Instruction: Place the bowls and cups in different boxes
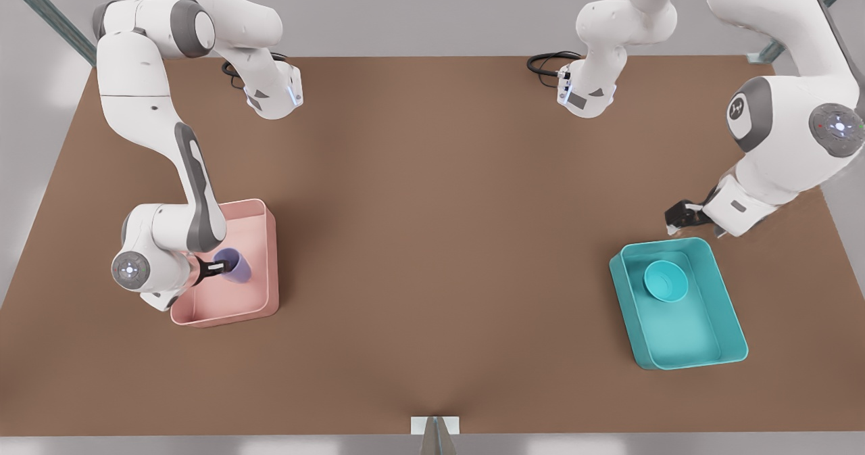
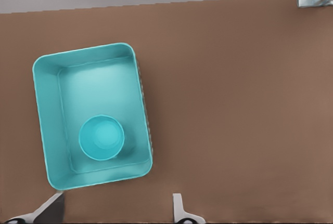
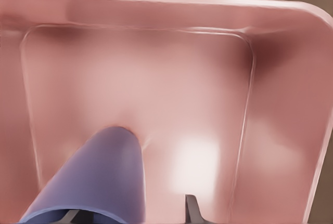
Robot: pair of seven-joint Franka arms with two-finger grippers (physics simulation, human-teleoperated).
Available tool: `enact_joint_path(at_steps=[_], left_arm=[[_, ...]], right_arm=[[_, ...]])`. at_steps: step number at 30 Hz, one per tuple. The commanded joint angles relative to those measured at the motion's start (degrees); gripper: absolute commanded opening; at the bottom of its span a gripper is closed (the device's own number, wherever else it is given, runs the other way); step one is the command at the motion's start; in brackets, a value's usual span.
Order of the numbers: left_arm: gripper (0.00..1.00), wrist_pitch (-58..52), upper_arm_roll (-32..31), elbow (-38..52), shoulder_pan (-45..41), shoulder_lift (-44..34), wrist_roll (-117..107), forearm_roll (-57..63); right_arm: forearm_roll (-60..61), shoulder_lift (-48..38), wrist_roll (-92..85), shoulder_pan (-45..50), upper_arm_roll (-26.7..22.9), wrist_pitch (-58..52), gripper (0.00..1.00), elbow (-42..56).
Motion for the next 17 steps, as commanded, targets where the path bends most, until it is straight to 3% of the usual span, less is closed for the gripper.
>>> enact_joint_path(at_steps=[1,6,11,13,17], left_arm=[[1.0,-14.9,-2.8,0.7,-0.4,-2.0,-1.4,5.6],[1.0,-19.7,-4.9,7.4,-0.6,1.9,-1.6,5.4],[1.0,-22.0,-6.4,7.0,-1.6,2.3,-2.0,4.0],[1.0,-22.4,-6.4,7.0,-1.2,2.2,-2.0,4.0],[1.0,-22.6,-6.4,7.2,-1.2,1.9,-2.0,4.1]], right_arm=[[2.2,-0.2,-9.5,0.0,0.1,-0.1,1.0,0.0],[3.4,-6.3,-8.5,0.2,1.0,-8.2,1.0,0.0],[3.2,-22.9,6.2,1.3,1.4,-25.5,1.0,4.1],[2.9,-22.4,5.3,1.3,1.4,-31.2,1.0,12.1],[3.3,-22.4,6.1,1.3,1.4,-32.1,1.0,13.1]])
